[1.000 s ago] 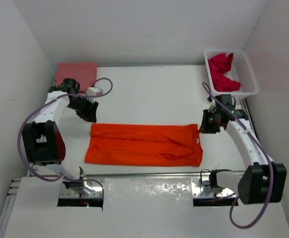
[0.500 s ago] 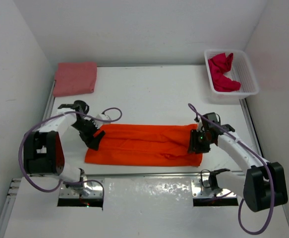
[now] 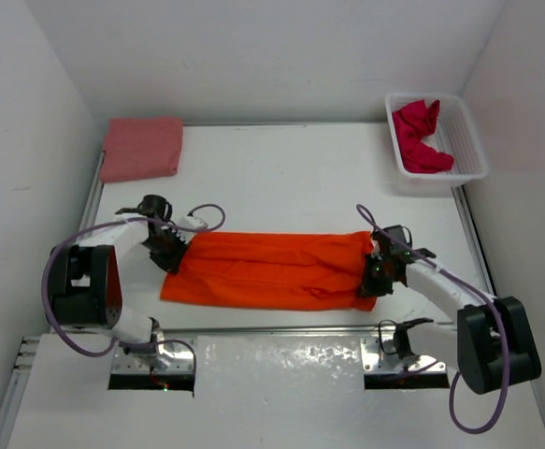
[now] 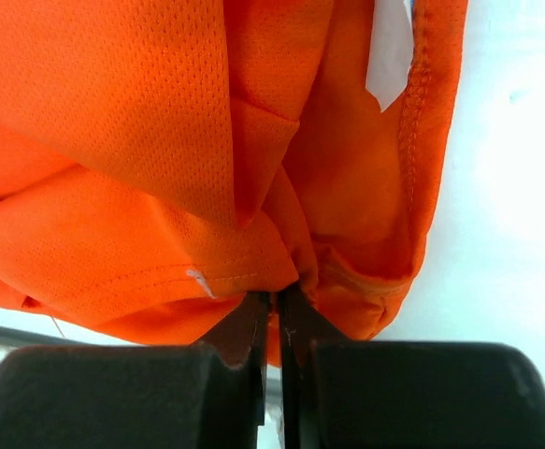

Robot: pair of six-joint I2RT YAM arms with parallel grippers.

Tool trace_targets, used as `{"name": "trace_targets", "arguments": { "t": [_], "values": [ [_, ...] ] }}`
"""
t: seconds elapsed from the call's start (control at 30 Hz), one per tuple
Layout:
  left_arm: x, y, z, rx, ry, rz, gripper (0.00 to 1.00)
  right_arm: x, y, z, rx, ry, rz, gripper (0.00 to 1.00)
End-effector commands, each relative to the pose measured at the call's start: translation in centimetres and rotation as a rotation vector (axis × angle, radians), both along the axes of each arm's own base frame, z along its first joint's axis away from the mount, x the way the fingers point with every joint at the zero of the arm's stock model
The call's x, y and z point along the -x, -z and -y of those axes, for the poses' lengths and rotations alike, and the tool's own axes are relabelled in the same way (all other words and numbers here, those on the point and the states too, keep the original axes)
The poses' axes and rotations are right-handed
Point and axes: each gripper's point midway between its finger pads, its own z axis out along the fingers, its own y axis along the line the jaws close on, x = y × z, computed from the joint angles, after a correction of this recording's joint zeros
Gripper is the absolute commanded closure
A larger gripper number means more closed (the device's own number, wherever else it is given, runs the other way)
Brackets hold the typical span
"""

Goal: Fold and stack the t-shirts
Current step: Rotate the tshirt 90 degrees

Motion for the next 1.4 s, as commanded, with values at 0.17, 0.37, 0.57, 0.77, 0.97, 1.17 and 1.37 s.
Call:
{"name": "trace_targets", "arguments": {
  "t": [0.17,0.37,0.57,0.77,0.97,1.17,1.37],
  "values": [
    [-2.4,0.6,0.7,0.031,-0.095,0.026,0.99,-6.9,0.3,1.3,0.123,0.005,0.117,0.98],
    [-1.5,-1.0,-0.9,-0.034,-0.048,0.025,0.84,-12.6,-2.0,3.3,0.172,-0.036,0.166,0.97],
    [-1.3,-5.4,-1.7,-0.012,0.014,0.002,0.58,-14.8,-6.4,4.2,0.226,-0.192,0.192,0.77],
    [-7.6,-10.4,-1.0,0.062,-0.053,0.202,0.48,-10.8,-8.8,4.9,0.175,-0.058,0.124,0.48],
    [-9.7,-10.3,1.1,0.211,-0.065,0.118,0.38,-8.6,-5.5,3.6,0.039,0.165,0.063,0.43],
    [-14.9,-5.5,-3.7,-0.027,-0.302,0.251,0.37,-9.7,-2.4,2.8,-0.016,0.223,0.088,0.44],
    [-17.0,-1.8,-4.7,-0.048,-0.392,0.246,0.37,-10.0,0.4,3.8,0.034,0.259,0.032,0.73]
  ]
}}
